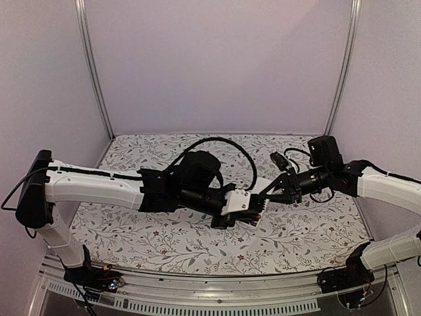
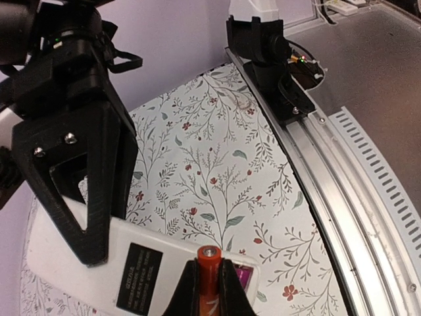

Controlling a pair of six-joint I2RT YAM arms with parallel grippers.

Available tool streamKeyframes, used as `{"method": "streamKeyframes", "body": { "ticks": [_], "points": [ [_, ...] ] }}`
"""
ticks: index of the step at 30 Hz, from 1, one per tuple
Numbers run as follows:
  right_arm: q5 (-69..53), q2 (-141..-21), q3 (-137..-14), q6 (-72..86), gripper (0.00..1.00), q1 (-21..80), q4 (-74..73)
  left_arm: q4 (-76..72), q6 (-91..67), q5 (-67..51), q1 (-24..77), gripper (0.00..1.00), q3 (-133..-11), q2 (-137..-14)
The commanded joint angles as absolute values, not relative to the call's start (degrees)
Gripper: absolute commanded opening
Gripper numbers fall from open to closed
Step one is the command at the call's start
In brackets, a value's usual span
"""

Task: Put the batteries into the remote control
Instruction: Place the battery in the battery compartment.

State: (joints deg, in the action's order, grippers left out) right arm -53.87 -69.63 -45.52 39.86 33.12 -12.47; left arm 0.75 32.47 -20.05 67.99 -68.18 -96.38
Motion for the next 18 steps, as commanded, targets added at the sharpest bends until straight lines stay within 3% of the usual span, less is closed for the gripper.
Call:
{"method": "streamKeyframes", "body": {
  "ticks": [1, 8, 18],
  "points": [
    [-56.3, -69.9, -45.9, 40.1, 0.00, 33.5, -11.1, 6.5, 35.5, -17.4, 68.2, 0.00, -68.8, -96.8],
    [-56.6, -70.2, -46.1, 40.2, 0.00, 33.6, -11.0, 9.0, 37.8, -15.7, 68.0, 0.01, -68.7, -96.8],
    [-56.9, -70.5, -46.3, 40.4, 0.00, 33.5, -11.0, 9.9, 38.4, -14.8, 68.0, 0.11, -68.9, -97.4]
  ]
}}
